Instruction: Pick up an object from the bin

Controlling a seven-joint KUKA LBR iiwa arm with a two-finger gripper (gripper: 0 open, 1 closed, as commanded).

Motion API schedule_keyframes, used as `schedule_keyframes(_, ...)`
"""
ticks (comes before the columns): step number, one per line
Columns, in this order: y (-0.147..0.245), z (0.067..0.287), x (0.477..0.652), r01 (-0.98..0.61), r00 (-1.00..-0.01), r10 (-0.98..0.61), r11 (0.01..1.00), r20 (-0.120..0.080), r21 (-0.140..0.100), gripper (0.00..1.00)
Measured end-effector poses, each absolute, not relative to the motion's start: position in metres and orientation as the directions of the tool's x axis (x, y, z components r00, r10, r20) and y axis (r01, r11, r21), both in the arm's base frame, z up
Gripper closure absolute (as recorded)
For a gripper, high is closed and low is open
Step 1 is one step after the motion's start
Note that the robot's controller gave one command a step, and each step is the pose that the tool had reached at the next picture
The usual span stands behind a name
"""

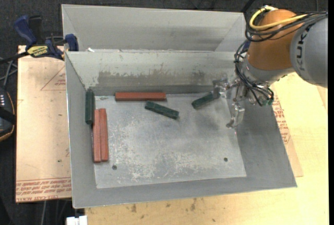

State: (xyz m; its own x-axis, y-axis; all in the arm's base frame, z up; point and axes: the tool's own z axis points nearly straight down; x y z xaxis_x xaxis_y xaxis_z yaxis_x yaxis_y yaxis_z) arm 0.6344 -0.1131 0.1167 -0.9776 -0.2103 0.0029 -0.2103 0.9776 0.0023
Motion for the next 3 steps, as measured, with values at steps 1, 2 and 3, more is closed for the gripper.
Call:
schedule_keyframes(1, -0.083, 0.087, 0.646, -0.374, -0.927, -0.374, 0.927, -0.006, -0.003, 0.0)
schedule_keyframes(2, -0.051, 0.046, 0.657, -0.298, -0.954, -0.299, 0.954, -0.017, -0.009, 1.0)
schedule_keyframes(3, -0.052, 0.047, 0.655, -0.273, -0.962, -0.273, 0.962, -0.019, -0.008, 1.0)
